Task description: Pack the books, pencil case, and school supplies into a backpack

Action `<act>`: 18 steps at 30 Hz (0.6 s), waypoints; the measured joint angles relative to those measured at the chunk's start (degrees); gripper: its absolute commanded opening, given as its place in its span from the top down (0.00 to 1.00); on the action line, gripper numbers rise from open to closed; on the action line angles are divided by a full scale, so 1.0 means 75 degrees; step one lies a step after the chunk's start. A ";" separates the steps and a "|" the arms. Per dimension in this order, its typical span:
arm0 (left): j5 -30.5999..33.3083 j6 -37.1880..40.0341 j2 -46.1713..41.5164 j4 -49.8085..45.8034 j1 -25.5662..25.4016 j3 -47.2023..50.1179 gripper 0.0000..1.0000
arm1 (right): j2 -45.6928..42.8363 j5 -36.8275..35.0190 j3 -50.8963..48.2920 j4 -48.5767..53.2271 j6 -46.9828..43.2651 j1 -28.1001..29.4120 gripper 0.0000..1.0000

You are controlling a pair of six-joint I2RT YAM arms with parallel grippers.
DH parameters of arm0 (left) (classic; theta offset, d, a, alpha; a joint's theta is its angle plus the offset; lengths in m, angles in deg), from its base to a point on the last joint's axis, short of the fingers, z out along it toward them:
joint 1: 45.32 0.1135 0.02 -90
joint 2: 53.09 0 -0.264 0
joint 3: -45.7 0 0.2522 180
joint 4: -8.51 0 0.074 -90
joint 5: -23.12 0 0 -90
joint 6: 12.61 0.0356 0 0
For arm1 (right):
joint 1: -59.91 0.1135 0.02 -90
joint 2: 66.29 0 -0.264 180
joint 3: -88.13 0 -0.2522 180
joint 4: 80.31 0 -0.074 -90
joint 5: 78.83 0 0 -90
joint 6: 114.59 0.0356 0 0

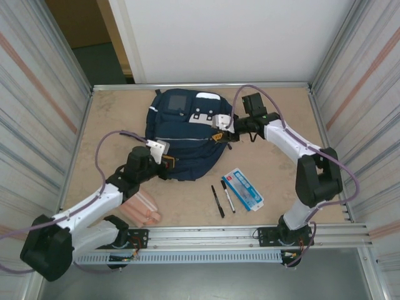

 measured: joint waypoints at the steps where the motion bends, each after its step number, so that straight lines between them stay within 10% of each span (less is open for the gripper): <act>1: -0.0108 -0.0160 0.0242 -0.0187 0.0000 -0.0207 1.00 | -0.0265 -0.0015 -0.0271 0.0009 0.0052 0.0058 0.62; 18: -0.0866 -0.1294 0.0874 -0.1282 0.0058 -0.1250 1.00 | -0.0061 -0.1711 -0.0839 -0.0484 0.0848 0.1985 0.55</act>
